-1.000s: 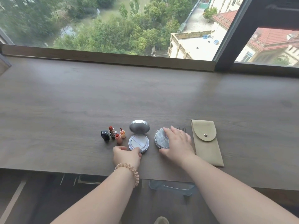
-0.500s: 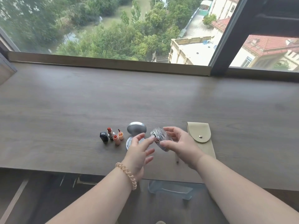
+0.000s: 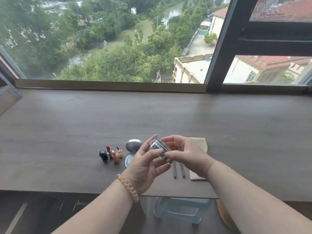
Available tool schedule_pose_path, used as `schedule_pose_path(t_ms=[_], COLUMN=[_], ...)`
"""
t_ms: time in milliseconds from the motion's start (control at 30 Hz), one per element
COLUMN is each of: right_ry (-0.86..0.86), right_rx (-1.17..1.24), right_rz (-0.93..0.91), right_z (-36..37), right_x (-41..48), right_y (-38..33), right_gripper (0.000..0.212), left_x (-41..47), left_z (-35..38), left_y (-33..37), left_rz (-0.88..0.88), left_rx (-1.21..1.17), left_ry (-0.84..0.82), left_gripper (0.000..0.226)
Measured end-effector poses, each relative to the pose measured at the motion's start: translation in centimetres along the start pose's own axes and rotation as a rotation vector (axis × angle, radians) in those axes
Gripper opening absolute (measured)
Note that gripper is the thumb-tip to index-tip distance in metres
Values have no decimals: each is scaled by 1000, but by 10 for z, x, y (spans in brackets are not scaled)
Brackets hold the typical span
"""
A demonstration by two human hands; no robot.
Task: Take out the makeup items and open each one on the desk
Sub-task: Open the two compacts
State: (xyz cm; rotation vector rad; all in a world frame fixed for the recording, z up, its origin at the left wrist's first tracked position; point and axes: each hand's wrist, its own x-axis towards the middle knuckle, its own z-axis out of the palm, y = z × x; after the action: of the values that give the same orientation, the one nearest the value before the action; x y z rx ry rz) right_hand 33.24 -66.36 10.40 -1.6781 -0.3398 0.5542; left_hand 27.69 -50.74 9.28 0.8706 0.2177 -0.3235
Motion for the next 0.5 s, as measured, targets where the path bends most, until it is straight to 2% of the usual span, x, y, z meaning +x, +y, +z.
schedule_pose_path(t_ms=[100, 233, 400, 500], right_ry=[-16, -31, -40, 29], right_rx=[-42, -57, 30, -163], right_rz=[-20, -29, -15, -33], right_z=[1, 6, 15, 23], right_x=[1, 4, 6, 8], right_y=[-3, -7, -9, -9], right_gripper=[44, 52, 49, 49], left_x=[-4, -9, -12, -13], left_z=[3, -3, -19, -28], left_y=[2, 6, 11, 16], left_rz=[42, 62, 48, -22], left_rx=[24, 19, -22, -35], left_ry=[18, 16, -39, -90], left_gripper=[77, 67, 77, 79])
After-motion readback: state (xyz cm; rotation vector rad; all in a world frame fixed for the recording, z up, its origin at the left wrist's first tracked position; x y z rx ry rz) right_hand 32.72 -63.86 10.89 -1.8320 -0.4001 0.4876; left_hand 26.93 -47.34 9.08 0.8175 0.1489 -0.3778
